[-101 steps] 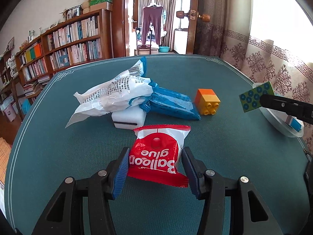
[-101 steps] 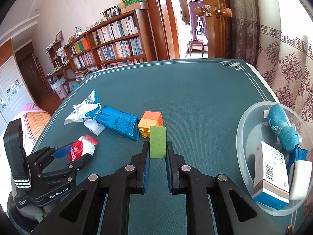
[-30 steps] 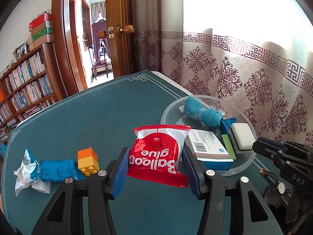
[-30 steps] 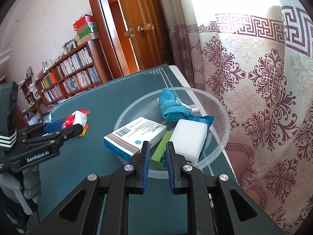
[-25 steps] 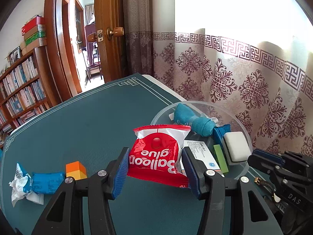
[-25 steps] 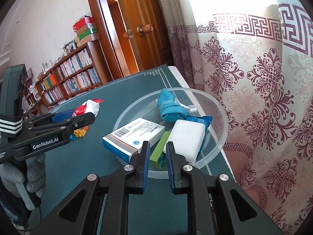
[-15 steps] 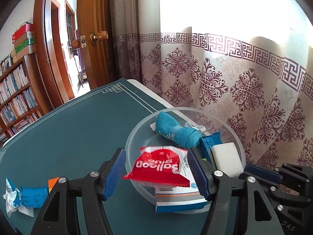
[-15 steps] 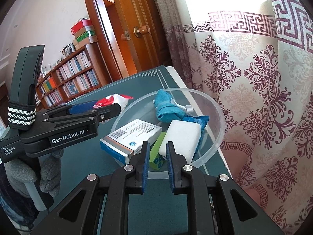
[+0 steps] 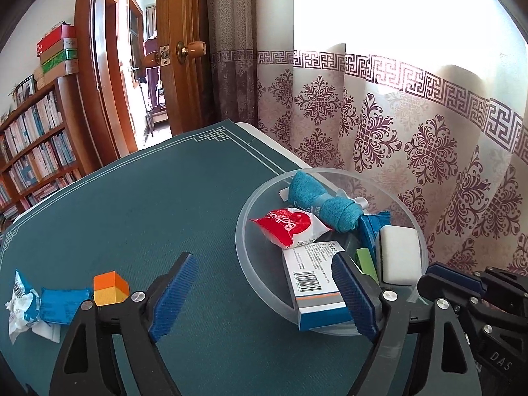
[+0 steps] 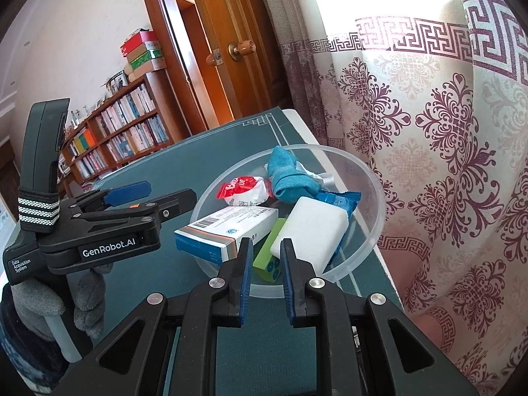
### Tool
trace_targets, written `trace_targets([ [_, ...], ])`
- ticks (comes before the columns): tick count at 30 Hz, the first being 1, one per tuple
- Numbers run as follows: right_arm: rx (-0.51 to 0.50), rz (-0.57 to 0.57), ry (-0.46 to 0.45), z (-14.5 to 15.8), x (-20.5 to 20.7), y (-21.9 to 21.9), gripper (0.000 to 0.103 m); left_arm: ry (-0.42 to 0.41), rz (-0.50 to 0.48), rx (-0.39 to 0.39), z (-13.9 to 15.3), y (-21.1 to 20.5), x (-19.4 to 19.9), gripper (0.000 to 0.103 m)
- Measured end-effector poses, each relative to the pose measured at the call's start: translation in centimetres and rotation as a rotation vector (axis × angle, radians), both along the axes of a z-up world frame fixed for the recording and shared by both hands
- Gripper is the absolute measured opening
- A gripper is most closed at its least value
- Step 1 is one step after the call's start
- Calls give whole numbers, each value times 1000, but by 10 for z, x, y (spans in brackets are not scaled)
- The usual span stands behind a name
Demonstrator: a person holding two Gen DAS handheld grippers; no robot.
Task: Organize objects
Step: 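Carry the red glue packet into the bowl and open the left gripper, then withdraw both grippers from the bowl back over the table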
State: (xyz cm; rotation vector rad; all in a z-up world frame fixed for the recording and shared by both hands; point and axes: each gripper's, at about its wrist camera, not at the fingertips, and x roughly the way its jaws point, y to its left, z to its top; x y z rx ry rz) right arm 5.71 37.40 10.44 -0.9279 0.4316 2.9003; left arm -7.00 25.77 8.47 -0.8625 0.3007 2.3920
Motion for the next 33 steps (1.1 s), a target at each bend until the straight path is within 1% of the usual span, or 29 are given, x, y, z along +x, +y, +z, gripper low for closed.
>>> trace_targets([
  [1,0,0,0,0,0,0,18,1,5,-1,0,-2,1,89],
  [3,-1,1,-2,0,0,-2,18,5,17,-1,-1,-6,2,94],
  [5,-3,3,-3,0,1,-5,20,6,26,3,-2,-11,3,95],
  [7,-5,3,-3,-1,2,-9,30,-1,37,7,-4,-17,4,96],
  [10,-9,5,-2,0,3,-13,35,-7,57,11,-5,-27,4,98],
  [15,-15,19,2,1,4,-22,42,-6,96,14,-6,-44,2,101],
  [17,-20,26,2,1,3,-26,47,-7,117,18,-6,-53,0,102],
  [19,-24,33,5,2,2,-31,56,-6,139,21,-7,-65,-1,102],
  [20,-25,37,7,3,2,-34,58,-6,151,23,-7,-71,-1,102],
  [21,-25,41,8,3,1,-37,59,-8,163,25,-7,-78,-3,102],
  [33,-15,132,-10,2,-11,-83,59,-36,331,60,-15,-156,-16,102],
])
